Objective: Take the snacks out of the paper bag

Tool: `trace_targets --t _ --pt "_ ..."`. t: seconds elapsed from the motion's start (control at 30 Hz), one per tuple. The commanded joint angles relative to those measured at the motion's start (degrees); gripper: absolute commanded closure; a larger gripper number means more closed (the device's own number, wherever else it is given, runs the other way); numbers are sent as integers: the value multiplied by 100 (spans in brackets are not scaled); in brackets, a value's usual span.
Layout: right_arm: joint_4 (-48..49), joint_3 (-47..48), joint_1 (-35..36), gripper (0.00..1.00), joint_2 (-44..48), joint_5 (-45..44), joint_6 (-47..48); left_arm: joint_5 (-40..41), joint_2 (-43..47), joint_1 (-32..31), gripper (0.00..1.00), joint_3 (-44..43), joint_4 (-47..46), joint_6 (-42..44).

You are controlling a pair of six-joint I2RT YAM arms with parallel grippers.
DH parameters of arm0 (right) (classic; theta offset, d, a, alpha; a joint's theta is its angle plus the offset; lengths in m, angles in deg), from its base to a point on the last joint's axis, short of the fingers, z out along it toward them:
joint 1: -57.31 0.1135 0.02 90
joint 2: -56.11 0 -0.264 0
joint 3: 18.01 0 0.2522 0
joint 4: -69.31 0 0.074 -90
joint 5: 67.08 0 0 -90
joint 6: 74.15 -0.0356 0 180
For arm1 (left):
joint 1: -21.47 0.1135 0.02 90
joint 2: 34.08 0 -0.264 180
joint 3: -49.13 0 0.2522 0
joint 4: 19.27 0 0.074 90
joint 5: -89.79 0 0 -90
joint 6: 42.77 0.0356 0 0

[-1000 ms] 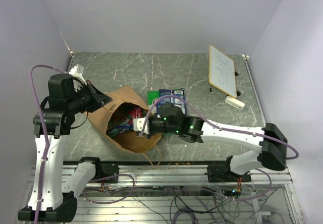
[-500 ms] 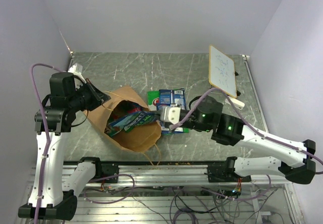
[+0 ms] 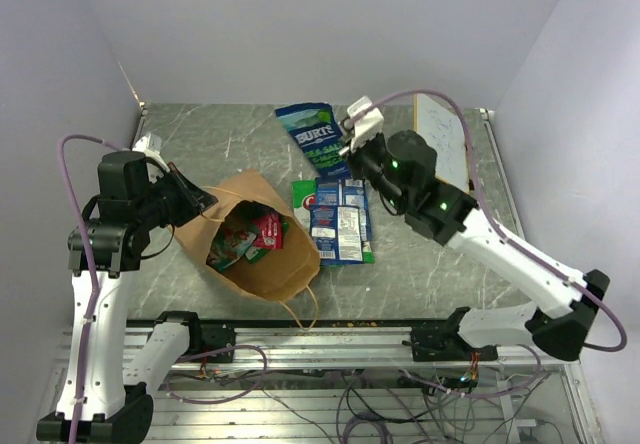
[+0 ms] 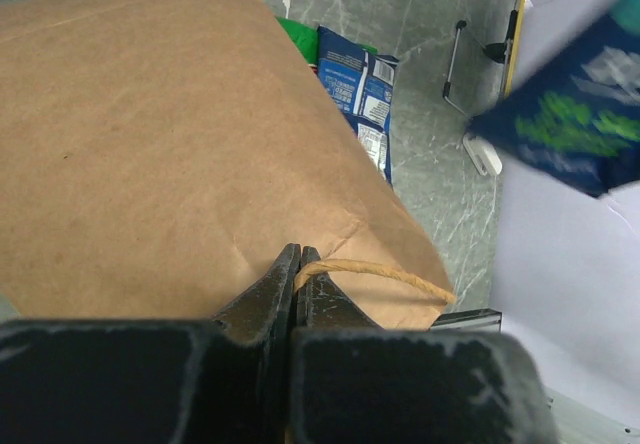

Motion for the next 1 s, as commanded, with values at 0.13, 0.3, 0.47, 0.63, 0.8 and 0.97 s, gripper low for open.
trace_targets --t 0.13,0.3,0.47,0.63,0.8,0.97 --pt "-2056 333 -1119 100 -914 997 -2322 214 -160 -23 93 -304 115 196" --pt "-2126 433 -1317 100 -1396 2162 -3620 159 -267 -22 93 -418 87 240" --pt "-1532 266 -1816 100 -1908 3891 -5043 50 -396 -22 93 -457 53 292" --pt "-155 -878 -2715 100 -2485 5695 -6211 -30 -498 -22 93 -527 14 341" --pt "-620 -831 -3069 100 -3499 5986 -5470 -269 -546 -19 93 -420 -130 272" --pt "-701 -951 -3367 100 -3634 5644 -5157 -244 -557 -18 93 -447 -122 279"
